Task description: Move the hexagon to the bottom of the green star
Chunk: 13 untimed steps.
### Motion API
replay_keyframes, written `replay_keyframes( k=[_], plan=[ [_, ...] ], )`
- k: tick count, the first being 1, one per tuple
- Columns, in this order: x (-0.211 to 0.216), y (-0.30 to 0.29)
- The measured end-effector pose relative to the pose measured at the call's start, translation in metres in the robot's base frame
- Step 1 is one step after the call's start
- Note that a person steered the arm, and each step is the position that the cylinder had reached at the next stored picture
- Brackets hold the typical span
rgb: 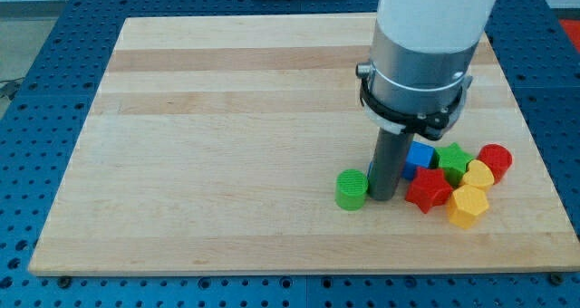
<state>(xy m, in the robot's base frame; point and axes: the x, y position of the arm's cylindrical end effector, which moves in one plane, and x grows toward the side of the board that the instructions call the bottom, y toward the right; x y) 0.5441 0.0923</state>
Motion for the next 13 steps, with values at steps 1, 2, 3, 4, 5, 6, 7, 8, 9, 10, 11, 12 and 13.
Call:
replay_keyframes(
  k=[1, 2, 3, 4, 5, 6, 7, 8, 9, 10, 11, 12, 13],
  plan=[
    [0.073, 0.038],
    [0.075, 0.041],
    [0.063, 0.083],
    [-0.012, 0.107],
    [-0.064, 0.099],
    [-0.069, 0.085],
    [-0.068, 0.08],
    [-0.059, 0.087],
    [-0.059, 0.087],
    [-0.059, 0.083],
    [-0.06, 0.071],
    [-0.067, 0.076],
    [-0.069, 0.094]
  ],
)
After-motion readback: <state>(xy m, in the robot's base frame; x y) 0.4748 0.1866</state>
